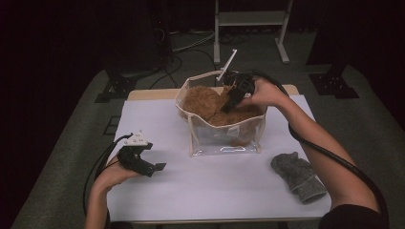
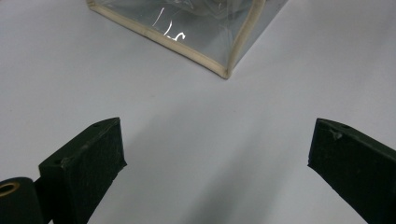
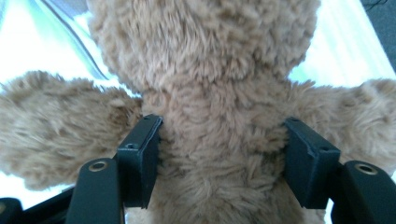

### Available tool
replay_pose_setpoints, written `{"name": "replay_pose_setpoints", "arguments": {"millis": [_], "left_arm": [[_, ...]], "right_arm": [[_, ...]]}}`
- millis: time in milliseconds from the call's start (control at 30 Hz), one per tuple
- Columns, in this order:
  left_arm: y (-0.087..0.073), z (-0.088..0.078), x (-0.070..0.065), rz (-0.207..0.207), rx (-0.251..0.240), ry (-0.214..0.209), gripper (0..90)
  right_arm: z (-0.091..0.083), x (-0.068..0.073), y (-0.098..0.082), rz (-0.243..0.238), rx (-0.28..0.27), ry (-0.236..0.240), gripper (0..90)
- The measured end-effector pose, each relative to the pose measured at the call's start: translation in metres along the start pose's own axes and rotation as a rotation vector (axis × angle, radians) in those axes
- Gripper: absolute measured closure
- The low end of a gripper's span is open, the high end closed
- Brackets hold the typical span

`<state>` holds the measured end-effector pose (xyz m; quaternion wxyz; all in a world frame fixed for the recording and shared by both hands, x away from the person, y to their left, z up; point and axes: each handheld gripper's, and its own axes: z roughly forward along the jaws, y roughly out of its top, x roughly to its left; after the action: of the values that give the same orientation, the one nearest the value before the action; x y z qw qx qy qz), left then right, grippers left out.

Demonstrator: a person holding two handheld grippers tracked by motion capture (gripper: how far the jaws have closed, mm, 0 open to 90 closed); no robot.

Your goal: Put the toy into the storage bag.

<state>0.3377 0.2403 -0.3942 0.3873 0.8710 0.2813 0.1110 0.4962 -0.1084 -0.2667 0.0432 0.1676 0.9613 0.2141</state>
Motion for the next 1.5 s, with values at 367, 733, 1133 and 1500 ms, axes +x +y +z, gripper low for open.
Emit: {"name": "replay_pose_setpoints", "arguments": {"millis": [367,733,1133,1500], "left_arm": [[0.0,-0.001,0.001,-0.003,0.0,-0.001,2.8],[0.001,-0.001,-0.001,-0.003,-0.002,0.001,2.8],[0.0,-0.003,-0.001,0.002,-0.003,0.009,2.8],[0.0,-0.003,-0.003,-0.005,-0.017,0.012,2.8]], "right_arm": [[0.012,-0.002,-0.002,0.022,0.028,0.007,61.5],[0.036,-0.003,-0.007,0.045,0.102,0.011,68.2],[-0.01,0.002,-0.017,0.079,-0.062,-0.005,42.5],[-0.051,0.007,-0.036,0.087,-0.174,-0.024,40.3]]}}
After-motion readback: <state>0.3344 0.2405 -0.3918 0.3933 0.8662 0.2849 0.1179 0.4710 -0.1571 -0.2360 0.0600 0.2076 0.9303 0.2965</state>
